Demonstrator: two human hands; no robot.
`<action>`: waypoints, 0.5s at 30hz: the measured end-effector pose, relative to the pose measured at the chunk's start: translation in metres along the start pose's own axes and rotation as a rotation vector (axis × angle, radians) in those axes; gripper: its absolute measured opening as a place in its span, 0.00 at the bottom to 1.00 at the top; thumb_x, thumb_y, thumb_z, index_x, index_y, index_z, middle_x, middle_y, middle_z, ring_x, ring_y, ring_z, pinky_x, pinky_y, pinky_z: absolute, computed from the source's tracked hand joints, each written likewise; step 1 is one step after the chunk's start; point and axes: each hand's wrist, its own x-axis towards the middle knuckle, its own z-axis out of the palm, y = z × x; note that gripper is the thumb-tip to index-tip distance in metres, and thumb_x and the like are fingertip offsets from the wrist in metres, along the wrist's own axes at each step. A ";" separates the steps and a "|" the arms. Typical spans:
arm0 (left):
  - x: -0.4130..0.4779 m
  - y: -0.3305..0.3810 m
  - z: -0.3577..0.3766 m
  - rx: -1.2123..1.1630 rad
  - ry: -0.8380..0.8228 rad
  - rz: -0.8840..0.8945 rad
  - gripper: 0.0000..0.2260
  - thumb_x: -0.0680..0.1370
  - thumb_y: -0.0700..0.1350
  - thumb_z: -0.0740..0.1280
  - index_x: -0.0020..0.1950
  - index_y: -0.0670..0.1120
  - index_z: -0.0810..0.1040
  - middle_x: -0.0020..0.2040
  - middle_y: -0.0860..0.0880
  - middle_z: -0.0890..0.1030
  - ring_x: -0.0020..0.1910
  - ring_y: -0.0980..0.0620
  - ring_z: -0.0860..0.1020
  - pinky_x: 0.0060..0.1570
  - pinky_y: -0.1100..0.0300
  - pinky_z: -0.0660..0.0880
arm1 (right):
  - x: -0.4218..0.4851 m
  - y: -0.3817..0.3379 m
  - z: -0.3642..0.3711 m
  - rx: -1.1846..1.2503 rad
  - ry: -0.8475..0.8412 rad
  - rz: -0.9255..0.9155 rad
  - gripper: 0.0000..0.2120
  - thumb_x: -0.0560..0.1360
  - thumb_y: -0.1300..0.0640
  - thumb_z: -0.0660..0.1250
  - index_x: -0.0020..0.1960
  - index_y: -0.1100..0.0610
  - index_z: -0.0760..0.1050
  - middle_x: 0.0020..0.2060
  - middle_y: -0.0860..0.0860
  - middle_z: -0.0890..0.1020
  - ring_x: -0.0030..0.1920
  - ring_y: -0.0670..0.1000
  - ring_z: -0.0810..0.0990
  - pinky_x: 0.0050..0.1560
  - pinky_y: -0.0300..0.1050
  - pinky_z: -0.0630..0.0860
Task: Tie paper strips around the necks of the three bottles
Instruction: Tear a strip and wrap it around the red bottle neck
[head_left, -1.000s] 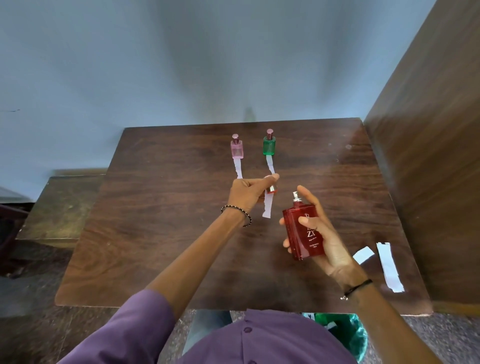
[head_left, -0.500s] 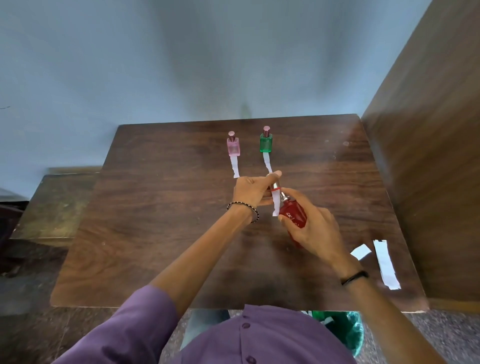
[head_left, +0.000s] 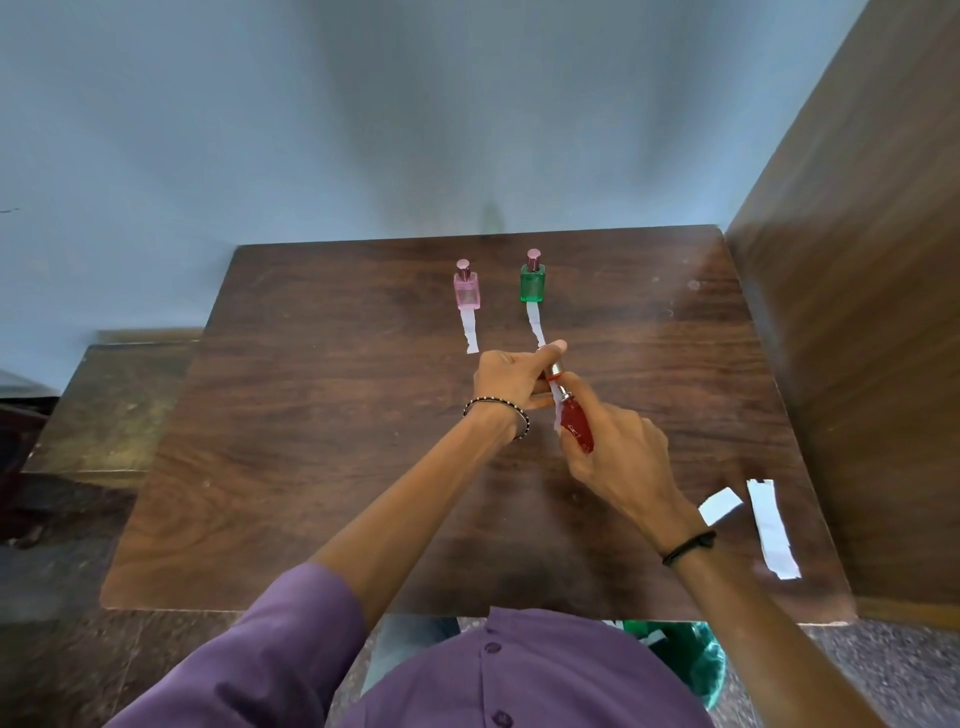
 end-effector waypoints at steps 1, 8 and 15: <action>0.000 0.000 0.000 -0.006 -0.003 0.000 0.14 0.71 0.47 0.79 0.39 0.37 0.82 0.38 0.40 0.84 0.41 0.42 0.86 0.45 0.45 0.84 | 0.000 0.000 0.001 0.002 0.001 0.000 0.30 0.80 0.46 0.64 0.78 0.44 0.56 0.42 0.49 0.84 0.40 0.53 0.83 0.41 0.50 0.81; -0.004 0.001 0.003 -0.025 -0.011 -0.014 0.18 0.72 0.47 0.78 0.47 0.31 0.83 0.45 0.35 0.86 0.44 0.40 0.86 0.45 0.46 0.84 | 0.000 0.003 0.001 -0.001 -0.015 0.020 0.28 0.80 0.47 0.64 0.77 0.47 0.58 0.40 0.50 0.83 0.37 0.52 0.81 0.38 0.46 0.76; -0.009 0.002 0.004 -0.035 -0.037 -0.016 0.17 0.73 0.46 0.77 0.47 0.31 0.83 0.46 0.34 0.85 0.41 0.43 0.86 0.41 0.52 0.84 | -0.003 0.008 0.000 0.008 -0.003 0.054 0.26 0.81 0.45 0.62 0.76 0.44 0.58 0.43 0.49 0.83 0.40 0.54 0.83 0.38 0.48 0.77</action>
